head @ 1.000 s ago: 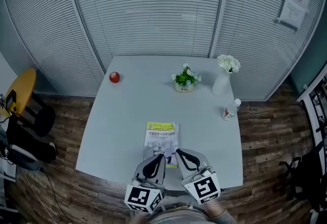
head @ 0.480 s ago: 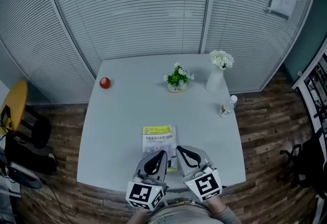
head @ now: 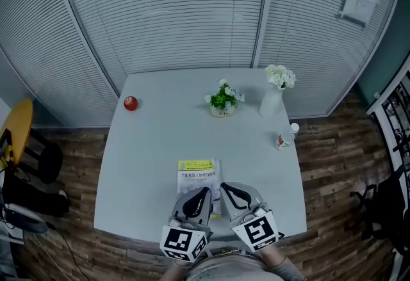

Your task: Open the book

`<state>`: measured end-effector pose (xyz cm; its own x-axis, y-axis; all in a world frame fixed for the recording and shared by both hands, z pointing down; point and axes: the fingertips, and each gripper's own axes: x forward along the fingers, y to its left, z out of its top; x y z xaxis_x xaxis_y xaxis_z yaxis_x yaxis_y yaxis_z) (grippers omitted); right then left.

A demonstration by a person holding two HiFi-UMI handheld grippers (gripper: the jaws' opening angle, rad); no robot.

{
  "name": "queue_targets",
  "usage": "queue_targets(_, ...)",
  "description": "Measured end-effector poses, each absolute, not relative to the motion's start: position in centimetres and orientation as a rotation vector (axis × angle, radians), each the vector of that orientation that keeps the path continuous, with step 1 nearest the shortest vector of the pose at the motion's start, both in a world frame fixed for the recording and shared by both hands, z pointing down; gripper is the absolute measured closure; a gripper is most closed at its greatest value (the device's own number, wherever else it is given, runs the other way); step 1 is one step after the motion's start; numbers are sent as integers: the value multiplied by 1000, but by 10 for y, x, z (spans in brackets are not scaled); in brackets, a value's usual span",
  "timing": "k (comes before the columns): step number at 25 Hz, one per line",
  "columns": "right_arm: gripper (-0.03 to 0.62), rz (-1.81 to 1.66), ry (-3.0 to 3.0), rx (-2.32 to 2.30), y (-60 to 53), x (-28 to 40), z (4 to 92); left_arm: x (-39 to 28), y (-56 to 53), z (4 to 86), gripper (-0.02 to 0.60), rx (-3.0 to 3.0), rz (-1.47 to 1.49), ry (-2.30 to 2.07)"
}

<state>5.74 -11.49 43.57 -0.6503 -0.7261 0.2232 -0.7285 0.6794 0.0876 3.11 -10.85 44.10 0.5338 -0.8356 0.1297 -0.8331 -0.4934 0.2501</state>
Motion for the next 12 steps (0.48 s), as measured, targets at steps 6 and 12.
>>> queue_targets(6,591,24,-2657,1156,-115,65,442,34,-110,451,583,2463,20,-1409)
queue_targets(12,591,28,-2648,1158,-118,75,449,39,-112,466,583,2441,69,-1410)
